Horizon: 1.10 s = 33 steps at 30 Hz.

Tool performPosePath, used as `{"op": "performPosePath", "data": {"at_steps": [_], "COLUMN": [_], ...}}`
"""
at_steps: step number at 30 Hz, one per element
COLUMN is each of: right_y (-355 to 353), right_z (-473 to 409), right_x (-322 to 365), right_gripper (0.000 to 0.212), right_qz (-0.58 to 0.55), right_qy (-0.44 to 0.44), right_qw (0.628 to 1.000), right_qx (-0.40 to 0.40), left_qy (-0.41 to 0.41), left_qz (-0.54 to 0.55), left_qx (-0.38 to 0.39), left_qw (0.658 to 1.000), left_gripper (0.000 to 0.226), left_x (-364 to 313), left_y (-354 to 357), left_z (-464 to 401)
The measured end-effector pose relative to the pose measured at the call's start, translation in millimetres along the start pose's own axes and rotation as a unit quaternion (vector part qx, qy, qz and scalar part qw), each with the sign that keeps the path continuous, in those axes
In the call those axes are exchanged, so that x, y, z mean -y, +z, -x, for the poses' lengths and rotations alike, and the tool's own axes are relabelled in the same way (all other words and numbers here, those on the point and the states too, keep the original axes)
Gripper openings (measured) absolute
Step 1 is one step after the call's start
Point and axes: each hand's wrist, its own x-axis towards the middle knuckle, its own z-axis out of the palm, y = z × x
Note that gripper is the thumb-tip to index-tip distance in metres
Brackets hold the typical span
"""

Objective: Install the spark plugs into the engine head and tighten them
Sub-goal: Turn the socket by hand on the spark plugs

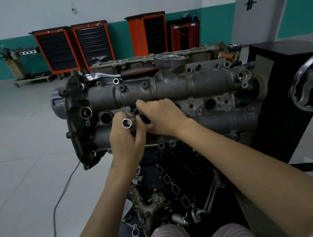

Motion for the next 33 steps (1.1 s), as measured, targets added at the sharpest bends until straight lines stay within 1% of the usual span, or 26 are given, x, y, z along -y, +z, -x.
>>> {"op": "performPosePath", "data": {"at_steps": [3,5,7,9,12,15,17,19,21,24,28,29,31,33], "right_y": [0.2,-1.6,-4.5,-4.7,-3.6,-1.3,-0.6,-1.5,-3.1,-6.4,-4.9,-5.2,-4.7,-3.1], "right_z": [-1.3,-0.2,2.2,3.6,2.8,0.8,-0.3,-0.6,-0.9,1.1,2.8,2.3,1.4,0.9], "right_x": [0.6,2.6,4.1,3.8,2.0,1.0,0.6,0.2,1.3,3.2,4.5,4.6,4.2,4.2], "right_gripper": [0.022,0.017,0.020,0.019,0.015,0.023,0.024,0.021,0.020,0.018,0.016,0.015,0.019,0.024], "right_qz": [0.014,0.009,-0.011,-0.020,-0.020,0.009,0.022,0.013,-0.008,-0.024,-0.017,-0.019,-0.013,-0.004], "right_qy": [-0.006,-0.012,-0.021,-0.028,-0.012,0.021,0.014,0.006,0.000,-0.002,-0.013,-0.004,0.014,0.006], "right_qw": [1.000,0.999,0.997,0.996,0.997,1.000,1.000,1.000,1.000,0.999,0.997,0.997,0.998,0.999], "right_qx": [-0.004,-0.035,-0.069,-0.077,-0.067,-0.021,-0.002,0.005,-0.002,-0.038,-0.072,-0.072,-0.057,-0.032], "left_qy": [0.003,-0.002,-0.004,0.015,0.027,0.007,0.008,0.013,0.002,-0.018,0.013,0.017,0.013,0.009], "left_qz": [0.011,0.010,-0.009,-0.034,-0.048,-0.026,-0.017,-0.010,-0.002,-0.009,-0.034,-0.033,-0.021,-0.016], "left_qx": [0.000,-0.005,-0.006,-0.004,0.004,0.010,0.016,0.018,0.011,-0.003,0.002,0.006,0.014,0.023], "left_qw": [1.000,1.000,1.000,0.999,0.998,1.000,1.000,1.000,1.000,1.000,0.999,0.999,1.000,1.000], "left_gripper": [0.037,0.041,0.046,0.047,0.045,0.038,0.038,0.041,0.044,0.046,0.040,0.041,0.042,0.042], "left_x": [-0.5,-1.8,-3.7,-3.6,-2.9,-3.0,-2.7,-2.4,-3.2,-6.7,-8.2,-7.1,-5.2,-2.9], "left_y": [-0.6,-0.5,-0.1,-0.4,-1.5,-2.3,-2.6,-2.3,-2.5,-1.5,-1.8,-2.3,-3.0,-3.1], "left_z": [0.2,-0.8,-2.8,-4.0,-3.3,-2.2,-1.7,-1.3,-1.6,-4.8,-5.7,-4.5,-1.8,-0.1]}}
